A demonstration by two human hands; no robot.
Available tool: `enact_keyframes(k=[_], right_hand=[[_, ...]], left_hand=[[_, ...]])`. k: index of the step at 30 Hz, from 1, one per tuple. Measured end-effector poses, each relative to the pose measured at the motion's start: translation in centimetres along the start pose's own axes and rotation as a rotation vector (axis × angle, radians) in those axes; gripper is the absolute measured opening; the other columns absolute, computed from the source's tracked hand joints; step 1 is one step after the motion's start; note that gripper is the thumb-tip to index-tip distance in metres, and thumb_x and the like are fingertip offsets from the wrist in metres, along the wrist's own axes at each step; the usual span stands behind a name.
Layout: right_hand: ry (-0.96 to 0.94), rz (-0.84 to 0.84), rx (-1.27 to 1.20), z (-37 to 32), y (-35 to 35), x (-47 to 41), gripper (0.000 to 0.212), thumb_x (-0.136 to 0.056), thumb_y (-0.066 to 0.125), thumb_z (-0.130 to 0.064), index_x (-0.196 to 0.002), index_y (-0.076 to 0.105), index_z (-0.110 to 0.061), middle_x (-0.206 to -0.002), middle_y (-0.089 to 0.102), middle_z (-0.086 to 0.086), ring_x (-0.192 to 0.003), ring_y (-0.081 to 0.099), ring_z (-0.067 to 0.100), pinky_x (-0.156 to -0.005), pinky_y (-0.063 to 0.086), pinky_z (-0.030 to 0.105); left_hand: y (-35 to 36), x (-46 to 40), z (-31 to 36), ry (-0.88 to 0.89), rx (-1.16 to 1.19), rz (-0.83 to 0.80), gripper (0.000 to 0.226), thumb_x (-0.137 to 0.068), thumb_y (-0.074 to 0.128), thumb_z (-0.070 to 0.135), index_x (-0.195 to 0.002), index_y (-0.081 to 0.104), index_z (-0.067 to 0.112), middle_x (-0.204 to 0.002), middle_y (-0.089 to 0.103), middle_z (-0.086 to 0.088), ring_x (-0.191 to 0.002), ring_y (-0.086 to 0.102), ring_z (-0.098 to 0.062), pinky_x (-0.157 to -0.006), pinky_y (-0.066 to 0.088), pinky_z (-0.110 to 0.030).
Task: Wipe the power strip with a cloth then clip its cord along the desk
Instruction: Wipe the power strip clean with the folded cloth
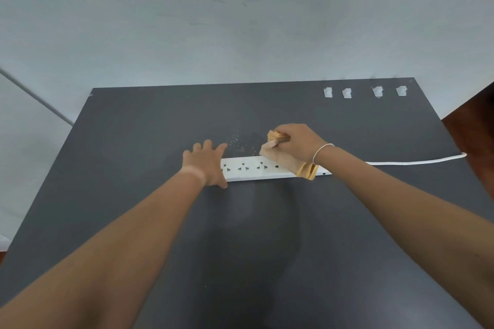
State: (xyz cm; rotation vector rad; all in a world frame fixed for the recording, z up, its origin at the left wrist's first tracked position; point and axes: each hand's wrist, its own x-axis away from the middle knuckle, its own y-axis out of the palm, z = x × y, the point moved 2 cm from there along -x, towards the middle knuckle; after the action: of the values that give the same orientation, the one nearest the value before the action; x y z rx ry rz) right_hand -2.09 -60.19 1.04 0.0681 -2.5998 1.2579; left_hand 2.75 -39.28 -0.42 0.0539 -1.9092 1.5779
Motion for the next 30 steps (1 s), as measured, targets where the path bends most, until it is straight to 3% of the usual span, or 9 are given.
enact_keyframes(k=[4, 6, 9, 14, 16, 19, 24, 28, 30], right_hand=[[0.003, -0.266, 0.128, -0.3, 1.0, 0.9, 0.023, -0.084, 0.056, -0.016, -0.063, 0.045, -0.016, -0.073, 0.047, 0.002, -0.071, 0.041, 0.019, -0.069, 0.034, 0.029], [0.051, -0.157, 0.206, 0.8, 0.5, 0.5, 0.017, -0.083, 0.05, -0.014, -0.066, 0.046, -0.011, -0.076, 0.046, 0.01, -0.075, 0.042, 0.022, -0.071, 0.036, 0.032], [0.071, 0.062, 0.189, 2.3, -1.1, 0.4, 0.015, -0.087, 0.048, -0.011, -0.074, 0.051, -0.018, -0.085, 0.051, 0.002, -0.085, 0.047, 0.023, -0.077, 0.04, 0.034], [0.062, -0.264, 0.11, 2.0, -0.2, 1.8, 0.019, -0.083, 0.055, -0.015, -0.067, 0.044, -0.014, -0.074, 0.047, -0.001, -0.075, 0.041, 0.02, -0.066, 0.035, 0.028], [0.083, -0.17, 0.16, 2.5, -0.2, 1.5, 0.016, -0.082, 0.052, -0.013, -0.067, 0.045, -0.014, -0.073, 0.047, -0.002, -0.075, 0.04, 0.021, -0.065, 0.04, 0.027], [0.082, 0.113, 0.155, 3.4, -1.7, 1.0, 0.01, -0.086, 0.049, -0.012, -0.085, 0.059, -0.012, -0.092, 0.058, 0.008, -0.088, 0.053, 0.028, -0.079, 0.044, 0.035], [0.103, -0.236, 0.131, 3.8, -1.5, 2.1, 0.021, -0.083, 0.056, -0.018, -0.064, 0.047, -0.02, -0.073, 0.052, -0.003, -0.075, 0.045, 0.02, -0.067, 0.038, 0.027], [0.123, 0.096, 0.121, 5.4, -3.2, 1.8, 0.03, -0.086, 0.048, -0.011, -0.061, 0.04, -0.025, -0.084, 0.054, 0.003, -0.081, 0.046, 0.021, -0.072, 0.036, 0.028], [0.111, 0.005, 0.031, 5.1, -3.1, 2.2, 0.03, -0.086, 0.05, -0.01, -0.06, 0.041, -0.023, -0.075, 0.051, -0.001, -0.078, 0.044, 0.021, -0.069, 0.035, 0.026]], left_hand=[[-0.4, -0.3, 3.7, 0.171, 0.087, 0.029, 0.082, -0.076, 0.069, 0.042, -0.145, 0.027, 0.028, -0.149, 0.033, -0.001, -0.136, 0.032, -0.027, -0.108, 0.033, -0.041], [-0.2, -0.3, 4.4, 0.197, 0.123, 0.029, 0.068, -0.081, 0.066, 0.035, -0.141, 0.036, 0.026, -0.143, 0.04, -0.001, -0.133, 0.035, -0.026, -0.105, 0.036, -0.039], [0.1, -0.5, 4.1, 0.19, 0.215, 0.028, 0.06, -0.084, 0.065, 0.028, -0.138, 0.041, 0.026, -0.138, 0.045, 0.0, -0.131, 0.036, -0.025, -0.102, 0.04, -0.04], [0.2, -0.7, 3.9, 0.176, 0.268, 0.025, 0.061, -0.082, 0.067, 0.026, -0.138, 0.043, 0.025, -0.138, 0.046, 0.001, -0.132, 0.036, -0.023, -0.104, 0.041, -0.04], [0.1, -0.7, 4.0, 0.172, 0.275, 0.029, 0.061, -0.082, 0.068, 0.025, -0.138, 0.044, 0.025, -0.138, 0.046, 0.001, -0.132, 0.037, -0.023, -0.104, 0.041, -0.039], [0.1, -0.7, 4.0, 0.171, 0.282, 0.032, 0.061, -0.081, 0.069, 0.025, -0.137, 0.044, 0.024, -0.138, 0.047, 0.001, -0.132, 0.038, -0.023, -0.104, 0.041, -0.039], [0.1, -0.7, 4.0, 0.165, 0.282, 0.034, 0.062, -0.08, 0.07, 0.024, -0.137, 0.046, 0.024, -0.139, 0.047, 0.001, -0.132, 0.039, -0.022, -0.105, 0.041, -0.04], [0.1, -0.7, 4.1, 0.159, 0.294, 0.034, 0.061, -0.08, 0.07, 0.022, -0.136, 0.046, 0.023, -0.139, 0.048, 0.001, -0.131, 0.039, -0.023, -0.104, 0.041, -0.04], [0.1, -0.8, 4.1, 0.158, 0.291, 0.029, 0.062, -0.08, 0.07, 0.022, -0.136, 0.046, 0.023, -0.139, 0.048, 0.001, -0.131, 0.039, -0.023, -0.105, 0.041, -0.039]])
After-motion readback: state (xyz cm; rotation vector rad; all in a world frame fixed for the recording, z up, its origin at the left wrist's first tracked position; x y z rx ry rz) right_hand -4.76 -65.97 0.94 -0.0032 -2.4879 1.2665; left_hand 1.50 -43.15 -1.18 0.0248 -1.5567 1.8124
